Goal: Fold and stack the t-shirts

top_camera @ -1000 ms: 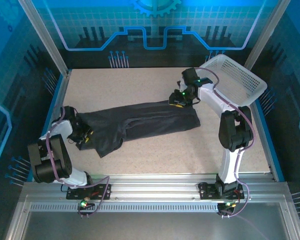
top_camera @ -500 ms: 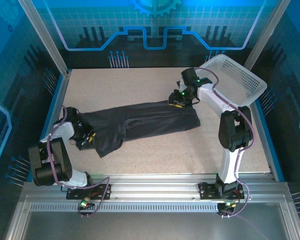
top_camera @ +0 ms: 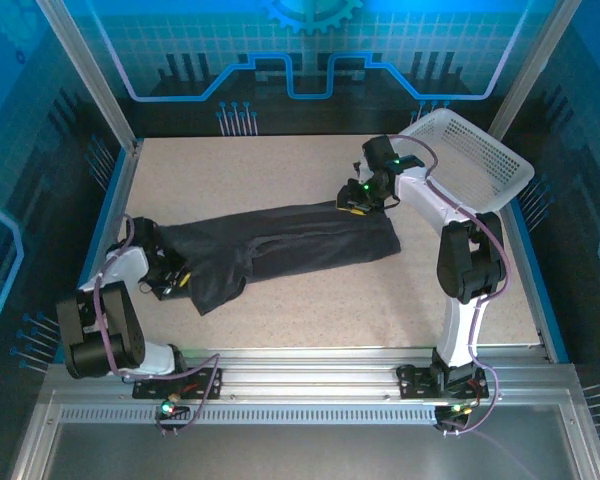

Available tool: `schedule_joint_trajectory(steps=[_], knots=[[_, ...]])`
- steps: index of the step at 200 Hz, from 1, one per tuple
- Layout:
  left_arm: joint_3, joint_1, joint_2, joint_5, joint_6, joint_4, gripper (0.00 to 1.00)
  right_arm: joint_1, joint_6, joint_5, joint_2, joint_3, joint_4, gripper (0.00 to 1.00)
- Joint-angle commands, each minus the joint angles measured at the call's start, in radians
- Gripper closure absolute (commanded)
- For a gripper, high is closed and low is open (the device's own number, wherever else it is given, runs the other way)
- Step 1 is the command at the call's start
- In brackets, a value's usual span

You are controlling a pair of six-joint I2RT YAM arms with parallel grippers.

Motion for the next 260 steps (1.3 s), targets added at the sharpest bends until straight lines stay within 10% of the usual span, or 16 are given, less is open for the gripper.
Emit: schedule_joint_trajectory(steps=[1,123,260], knots=[[0.034,-0.008,-0.058,-0.010,-0.042,-0.108,1.00,0.012,0.000,-0.017,-0.036,-0.010,0.001,0.59],[0.267,-0.008,-0.017,-0.035,-0.307,-0.260,1.00,0.002,-0.018,-0.049,-0.048,-0.017,-0.002,0.59],[0.658,0.009,0.407,-0.151,-0.082,-0.286,1.00,-0.041,-0.017,-0.059,-0.115,-0.142,0.024,0.59]])
